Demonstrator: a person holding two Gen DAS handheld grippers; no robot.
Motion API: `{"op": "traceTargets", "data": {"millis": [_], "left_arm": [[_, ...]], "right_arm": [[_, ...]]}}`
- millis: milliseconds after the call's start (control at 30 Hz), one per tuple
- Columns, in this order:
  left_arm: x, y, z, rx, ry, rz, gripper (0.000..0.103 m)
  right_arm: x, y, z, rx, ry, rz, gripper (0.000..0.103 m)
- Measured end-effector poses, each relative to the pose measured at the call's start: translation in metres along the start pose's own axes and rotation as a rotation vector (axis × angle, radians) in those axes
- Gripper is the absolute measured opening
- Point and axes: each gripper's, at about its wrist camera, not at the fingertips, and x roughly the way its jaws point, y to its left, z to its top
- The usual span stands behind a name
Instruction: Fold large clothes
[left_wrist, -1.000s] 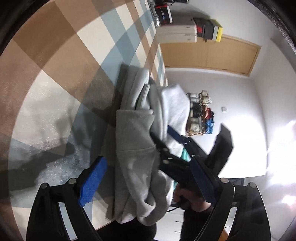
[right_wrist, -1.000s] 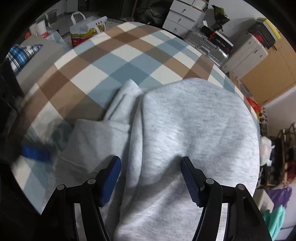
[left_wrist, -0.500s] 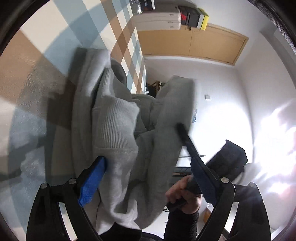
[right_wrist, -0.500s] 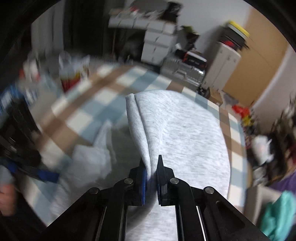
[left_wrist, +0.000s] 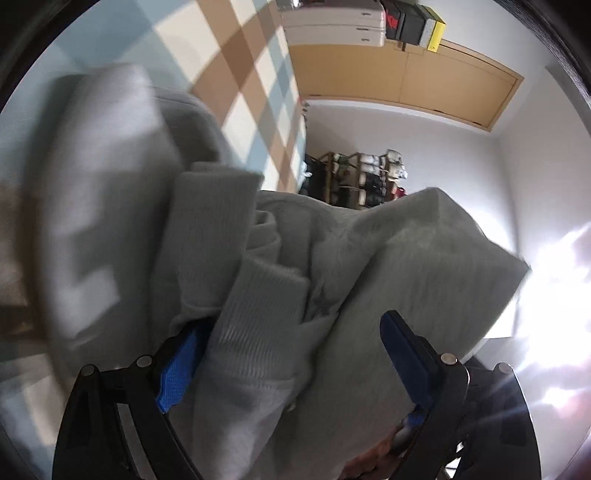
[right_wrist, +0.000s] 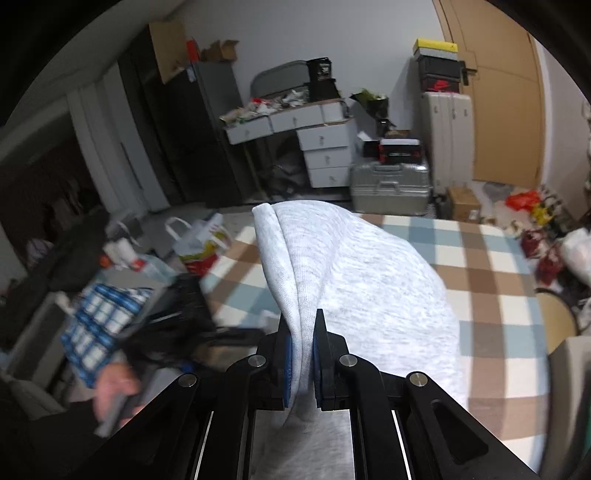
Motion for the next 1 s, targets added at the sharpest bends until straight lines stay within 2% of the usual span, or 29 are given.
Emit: {"op": "traceTargets", "data": {"millis": [100, 167, 233, 300, 367, 533, 633, 733, 833, 900, 933, 967, 1000], "left_arm": [[0.001, 0.001, 0.001, 0.020, 0.021, -0.025, 0.089], [-0.006, 0.010, 0.000, -0.006, 0.021, -0.049, 0.089], [-0.019, 0.016, -0.001, -0.024, 0.027, -0.065, 0.089], [-0.039, 0.019, -0.004, -0.004, 0.016, -0.029, 0.089], [-0.066, 0.025, -0.007, -0.017, -0.034, -0.015, 0.089], [-0.142, 0.038, -0.011, -0.020, -0.191, 0.085, 0.089], [-0.168, 0.042, -0.015, -0.030, -0.238, 0.033, 0.089], [-0.181, 0.040, -0.021, -0.022, -0.263, 0.027, 0.089], [-0.176, 0.033, -0.023, -0.010, -0.278, 0.001, 0.089], [-0.170, 0.030, -0.030, 0.008, -0.256, 0.031, 0.089], [-0.164, 0.029, -0.029, 0.018, -0.247, 0.044, 0.089], [-0.161, 0.025, -0.033, 0.036, -0.229, 0.058, 0.089], [-0.160, 0.023, -0.034, 0.055, -0.221, 0.055, 0.089]], "right_arm": [[0.007, 0.003, -0.006, 0.044, 0.036, 0.060, 0.009], [0.020, 0.010, -0.013, 0.077, 0.074, 0.108, 0.009], [0.034, 0.014, -0.024, 0.117, 0.095, 0.120, 0.009], [0.051, 0.009, -0.034, 0.205, 0.124, 0.155, 0.009], [0.066, 0.004, -0.040, 0.268, 0.143, 0.179, 0.009], [0.110, -0.006, -0.064, 0.407, 0.275, 0.162, 0.010], [0.127, -0.004, -0.072, 0.432, 0.309, 0.134, 0.010], [0.134, 0.001, -0.070, 0.456, 0.308, 0.102, 0.010], [0.139, 0.004, -0.070, 0.476, 0.295, 0.057, 0.012], [0.138, 0.008, -0.069, 0.451, 0.299, 0.042, 0.013], [0.135, 0.012, -0.068, 0.441, 0.299, 0.056, 0.019], [0.123, 0.010, -0.065, 0.447, 0.287, 0.113, 0.034], [0.108, 0.008, -0.063, 0.467, 0.258, 0.167, 0.042]]}}
